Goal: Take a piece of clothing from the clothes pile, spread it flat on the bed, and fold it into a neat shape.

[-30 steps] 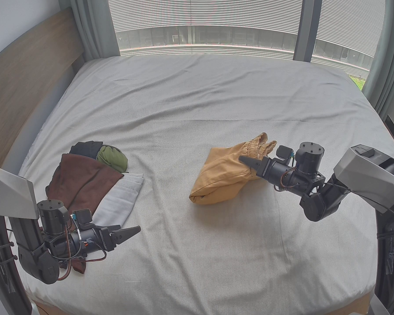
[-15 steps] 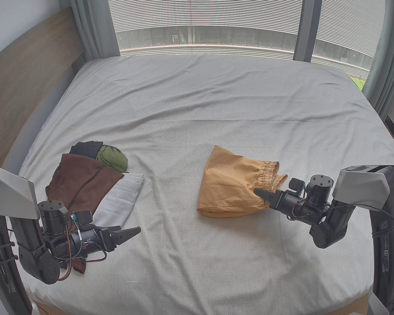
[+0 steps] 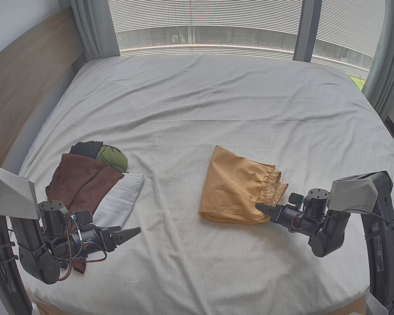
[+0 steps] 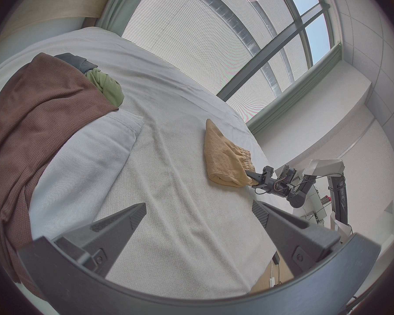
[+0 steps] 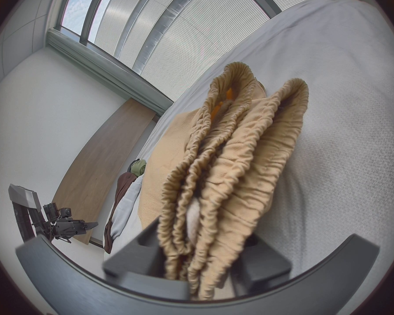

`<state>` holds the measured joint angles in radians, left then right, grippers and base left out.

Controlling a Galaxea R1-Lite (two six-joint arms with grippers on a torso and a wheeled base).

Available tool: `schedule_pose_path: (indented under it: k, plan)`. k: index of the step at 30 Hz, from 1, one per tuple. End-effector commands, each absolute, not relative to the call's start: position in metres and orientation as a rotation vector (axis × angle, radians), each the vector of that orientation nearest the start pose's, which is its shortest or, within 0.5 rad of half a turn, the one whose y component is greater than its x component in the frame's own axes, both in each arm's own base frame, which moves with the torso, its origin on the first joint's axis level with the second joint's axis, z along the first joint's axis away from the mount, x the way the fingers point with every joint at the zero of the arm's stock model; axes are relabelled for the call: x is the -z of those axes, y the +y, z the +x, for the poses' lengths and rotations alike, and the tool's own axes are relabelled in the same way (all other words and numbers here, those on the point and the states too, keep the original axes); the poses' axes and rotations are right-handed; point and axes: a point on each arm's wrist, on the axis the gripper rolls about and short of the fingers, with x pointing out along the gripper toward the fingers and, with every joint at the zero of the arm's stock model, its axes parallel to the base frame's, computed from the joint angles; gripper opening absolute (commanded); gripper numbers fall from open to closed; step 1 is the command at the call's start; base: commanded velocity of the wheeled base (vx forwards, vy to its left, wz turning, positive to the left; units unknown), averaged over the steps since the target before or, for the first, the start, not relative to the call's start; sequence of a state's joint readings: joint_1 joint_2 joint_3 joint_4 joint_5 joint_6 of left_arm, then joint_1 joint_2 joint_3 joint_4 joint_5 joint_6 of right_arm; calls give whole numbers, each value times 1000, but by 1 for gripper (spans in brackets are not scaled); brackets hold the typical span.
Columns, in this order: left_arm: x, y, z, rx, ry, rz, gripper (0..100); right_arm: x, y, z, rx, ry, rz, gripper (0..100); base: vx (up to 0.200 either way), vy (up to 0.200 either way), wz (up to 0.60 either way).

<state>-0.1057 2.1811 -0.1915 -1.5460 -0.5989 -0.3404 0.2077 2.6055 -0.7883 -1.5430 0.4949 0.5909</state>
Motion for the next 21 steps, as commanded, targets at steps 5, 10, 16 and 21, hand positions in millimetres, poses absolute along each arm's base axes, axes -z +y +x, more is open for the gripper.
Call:
schedule_pose_path:
  k: [5,10,16,21]
  plan:
    - [-14,-40,256,615,551,-431,100,19,58,378,-533,357,588,100,0,0,0]
    - [-15,-40,256,614,548,-430,100,-24,33,375,-500,246,572,100,0,0,0]
    - [-14,-40,257,614,547,-430,100,-62,41,370,-549,156,550,100,0,0,0]
    - [-15,-40,258,615,545,-429,100,-62,86,365,-667,185,544,100,0,0,0]
